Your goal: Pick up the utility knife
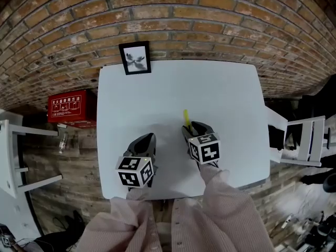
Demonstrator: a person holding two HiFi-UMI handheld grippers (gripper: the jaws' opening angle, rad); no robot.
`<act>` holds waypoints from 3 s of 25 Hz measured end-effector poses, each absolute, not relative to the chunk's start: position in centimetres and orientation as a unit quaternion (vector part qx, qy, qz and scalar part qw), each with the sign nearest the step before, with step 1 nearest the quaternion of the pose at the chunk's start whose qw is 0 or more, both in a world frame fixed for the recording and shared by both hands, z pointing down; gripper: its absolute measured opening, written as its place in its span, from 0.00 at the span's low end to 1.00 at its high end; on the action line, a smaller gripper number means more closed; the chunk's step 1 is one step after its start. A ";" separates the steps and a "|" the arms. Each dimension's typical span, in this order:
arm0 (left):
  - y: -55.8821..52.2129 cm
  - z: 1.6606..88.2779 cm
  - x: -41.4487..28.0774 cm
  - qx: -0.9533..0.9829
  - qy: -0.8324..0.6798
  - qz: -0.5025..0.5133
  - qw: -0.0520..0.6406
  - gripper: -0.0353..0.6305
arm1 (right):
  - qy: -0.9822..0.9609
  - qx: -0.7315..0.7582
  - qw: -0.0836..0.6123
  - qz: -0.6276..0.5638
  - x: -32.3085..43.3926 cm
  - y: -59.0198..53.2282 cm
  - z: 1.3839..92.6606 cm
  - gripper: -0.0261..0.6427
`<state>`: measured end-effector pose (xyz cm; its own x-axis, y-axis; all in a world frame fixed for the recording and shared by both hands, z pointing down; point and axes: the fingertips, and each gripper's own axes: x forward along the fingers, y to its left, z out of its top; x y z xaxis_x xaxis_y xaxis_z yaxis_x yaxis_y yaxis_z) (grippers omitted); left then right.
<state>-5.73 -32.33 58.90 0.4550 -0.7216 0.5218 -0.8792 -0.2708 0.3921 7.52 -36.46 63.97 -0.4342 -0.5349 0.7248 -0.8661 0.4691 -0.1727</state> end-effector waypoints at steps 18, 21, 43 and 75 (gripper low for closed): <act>-32.4 59.0 -5.3 0.794 -0.501 0.131 0.318 0.04 | -0.783 0.454 0.349 0.244 8.2 -37.1 64.4 0.14; -32.2 58.8 -5.1 0.800 -0.499 0.148 0.299 0.04 | -0.782 0.454 0.346 0.249 8.3 -37.0 64.5 0.14; -31.7 53.3 -6.6 0.811 -0.517 0.098 0.254 0.04 | -0.836 0.455 0.165 0.259 7.1 -35.3 55.9 0.14; -29.9 40.2 -8.6 0.833 -0.541 0.017 0.118 0.04 | -0.873 0.468 -0.062 0.122 12.6 -31.7 39.4 0.14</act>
<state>-8.61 -29.86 40.23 0.4139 -0.8970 0.1550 -0.9049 -0.3868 0.1776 12.60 -31.72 39.44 -0.5542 -0.8324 0.0051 -0.8020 0.5323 -0.2711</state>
